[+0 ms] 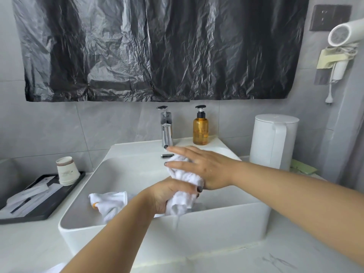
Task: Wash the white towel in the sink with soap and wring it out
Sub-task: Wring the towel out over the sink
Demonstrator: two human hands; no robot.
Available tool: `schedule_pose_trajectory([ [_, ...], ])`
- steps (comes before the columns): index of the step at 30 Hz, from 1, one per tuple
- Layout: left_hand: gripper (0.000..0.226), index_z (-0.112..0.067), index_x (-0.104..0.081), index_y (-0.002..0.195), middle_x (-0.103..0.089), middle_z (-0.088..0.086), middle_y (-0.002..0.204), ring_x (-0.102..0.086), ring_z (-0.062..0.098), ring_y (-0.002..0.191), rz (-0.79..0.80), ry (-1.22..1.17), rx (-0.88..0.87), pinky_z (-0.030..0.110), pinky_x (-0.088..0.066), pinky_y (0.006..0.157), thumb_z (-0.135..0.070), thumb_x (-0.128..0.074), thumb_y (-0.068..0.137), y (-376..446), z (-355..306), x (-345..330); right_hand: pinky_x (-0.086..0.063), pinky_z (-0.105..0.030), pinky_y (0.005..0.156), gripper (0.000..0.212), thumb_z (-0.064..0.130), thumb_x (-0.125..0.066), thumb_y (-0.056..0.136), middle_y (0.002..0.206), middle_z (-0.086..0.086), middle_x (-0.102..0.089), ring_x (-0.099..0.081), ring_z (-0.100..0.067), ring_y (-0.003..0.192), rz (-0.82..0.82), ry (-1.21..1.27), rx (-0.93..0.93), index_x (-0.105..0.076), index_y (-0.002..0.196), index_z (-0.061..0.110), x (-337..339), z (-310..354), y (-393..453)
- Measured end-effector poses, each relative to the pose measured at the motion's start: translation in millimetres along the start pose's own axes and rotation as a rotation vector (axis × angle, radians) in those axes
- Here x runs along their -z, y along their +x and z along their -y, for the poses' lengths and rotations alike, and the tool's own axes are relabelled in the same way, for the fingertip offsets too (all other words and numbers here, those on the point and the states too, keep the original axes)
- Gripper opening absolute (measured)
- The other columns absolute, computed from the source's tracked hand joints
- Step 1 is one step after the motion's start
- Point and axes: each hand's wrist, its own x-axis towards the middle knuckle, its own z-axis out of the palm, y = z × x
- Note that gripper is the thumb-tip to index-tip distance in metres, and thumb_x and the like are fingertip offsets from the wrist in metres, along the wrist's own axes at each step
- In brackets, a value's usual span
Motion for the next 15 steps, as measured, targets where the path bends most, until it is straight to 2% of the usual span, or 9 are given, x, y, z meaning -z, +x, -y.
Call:
schedule_pose_trajectory([
  [2,0.034,-0.003,-0.069,0.095,-0.067,0.014,0.079,-0.069,0.031,0.082,-0.011,-0.007,0.012,0.048,-0.054,0.094,0.005,-0.072,0.062,0.2,-0.4,3.5,-0.056,-0.04,0.075,0.091,0.008,-0.084,0.065,0.146,-0.012,-0.041,-0.053,-0.034,0.118,0.006,-0.004,-0.017,-0.041,0.144,0.021,1.2,0.1,5.9],
  [4,0.04,-0.007,-0.068,0.099,-0.069,0.011,0.083,-0.07,0.032,0.093,-0.039,0.049,0.015,0.047,-0.044,0.106,0.001,-0.075,0.061,1.5,-2.1,5.2,-0.049,-0.033,0.059,0.086,-0.003,-0.078,0.063,0.13,-0.012,-0.054,-0.059,-0.033,0.1,0.035,-0.053,-0.042,-0.047,0.141,0.02,3.8,-1.0,8.2],
  [6,0.045,-0.013,-0.067,0.104,-0.071,0.006,0.09,-0.07,0.029,0.107,-0.085,0.157,0.033,0.037,-0.044,0.102,-0.005,-0.077,0.061,3.6,-2.7,3.5,-0.037,-0.031,0.061,0.083,-0.001,-0.069,0.073,0.127,-0.007,-0.051,-0.057,-0.031,0.101,0.136,-0.087,-0.142,-0.04,0.147,0.025,5.4,-0.7,8.2],
  [7,0.047,-0.015,-0.064,0.108,-0.071,0.004,0.091,-0.071,0.025,0.106,-0.103,0.218,0.041,0.034,-0.048,0.094,-0.005,-0.076,0.064,4.7,-2.6,0.4,-0.034,-0.031,0.062,0.082,0.003,-0.066,0.078,0.127,-0.004,-0.048,-0.056,-0.029,0.102,0.207,-0.116,-0.194,-0.034,0.149,0.029,4.5,0.4,7.0],
  [9,0.047,-0.012,-0.061,0.115,-0.07,0.005,0.09,-0.073,0.018,0.088,-0.18,0.346,0.045,0.028,-0.054,0.074,-0.003,-0.076,0.072,11.1,0.7,-4.1,-0.035,-0.032,0.062,0.077,0.009,-0.062,0.083,0.122,-0.001,-0.048,-0.057,-0.029,0.099,0.314,-0.2,-0.259,-0.03,0.148,0.032,3.6,4.3,5.3],
  [12,0.043,-0.006,-0.064,0.105,-0.066,0.007,0.084,-0.068,0.02,0.074,-0.355,0.609,0.059,0.031,-0.055,0.069,-0.012,-0.081,0.066,25.3,9.3,-3.8,-0.038,-0.033,0.065,0.059,0.01,-0.061,0.083,0.115,-0.004,-0.052,-0.059,-0.031,0.098,0.428,-0.208,-0.343,-0.039,0.136,0.026,-5.0,9.1,4.5],
  [15,0.039,-0.013,-0.062,0.094,-0.066,0.003,0.088,-0.06,0.014,0.068,-0.482,0.924,0.065,0.024,-0.047,0.059,-0.023,-0.076,0.059,37.4,15.1,0.2,-0.038,-0.034,0.066,0.042,0.011,-0.059,0.084,0.109,-0.006,-0.055,-0.055,-0.028,0.089,0.512,-0.176,-0.431,-0.045,0.122,0.02,-7.6,12.6,7.4],
])
